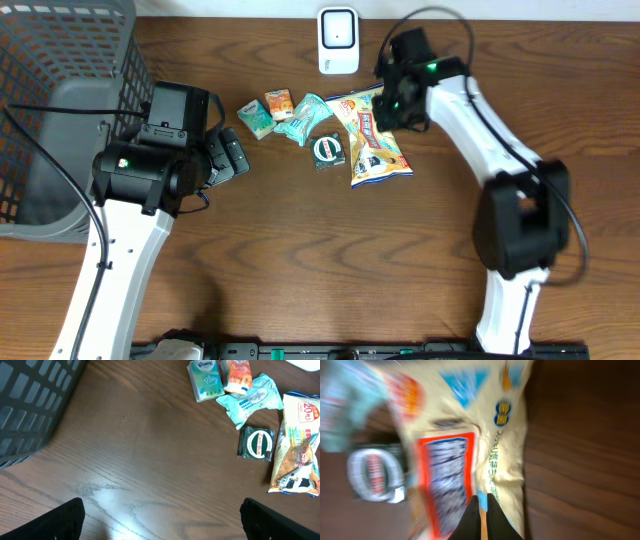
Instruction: Scan the item barcode
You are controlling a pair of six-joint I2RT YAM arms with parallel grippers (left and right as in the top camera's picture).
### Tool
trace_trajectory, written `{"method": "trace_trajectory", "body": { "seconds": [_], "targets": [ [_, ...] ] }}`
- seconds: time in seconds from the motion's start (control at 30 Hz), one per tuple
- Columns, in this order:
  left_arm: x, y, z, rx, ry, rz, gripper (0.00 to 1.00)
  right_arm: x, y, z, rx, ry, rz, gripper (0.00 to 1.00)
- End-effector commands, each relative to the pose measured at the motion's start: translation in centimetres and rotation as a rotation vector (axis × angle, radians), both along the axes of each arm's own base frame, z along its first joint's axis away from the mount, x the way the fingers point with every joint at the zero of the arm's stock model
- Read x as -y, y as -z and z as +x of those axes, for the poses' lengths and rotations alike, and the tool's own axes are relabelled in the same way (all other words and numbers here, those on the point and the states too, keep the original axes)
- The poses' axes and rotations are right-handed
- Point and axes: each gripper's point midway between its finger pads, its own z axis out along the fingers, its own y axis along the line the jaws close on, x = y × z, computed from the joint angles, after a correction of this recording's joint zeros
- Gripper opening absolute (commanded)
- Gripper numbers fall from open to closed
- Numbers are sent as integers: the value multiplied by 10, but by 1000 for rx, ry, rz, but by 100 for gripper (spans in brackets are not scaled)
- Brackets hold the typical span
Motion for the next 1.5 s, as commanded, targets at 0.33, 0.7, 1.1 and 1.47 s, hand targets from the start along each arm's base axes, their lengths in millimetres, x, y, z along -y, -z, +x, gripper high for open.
{"method": "trace_trajectory", "body": {
  "seconds": [0.33,0.7,1.1,1.47],
  "targets": [
    [-3,-2,0,5,-10,7,98,-45,-50,-24,77,-90,61,1],
    [-3,-2,0,5,-10,7,98,-51,-5,-27,-45,-12,48,1],
    [-3,-2,0,5,-10,7,98,-32,-3,-24,-22,25,-56,1],
    [-3,-2,0,5,-10,7,98,-11,-48,-13,120,79,-129,1]
  ]
}}
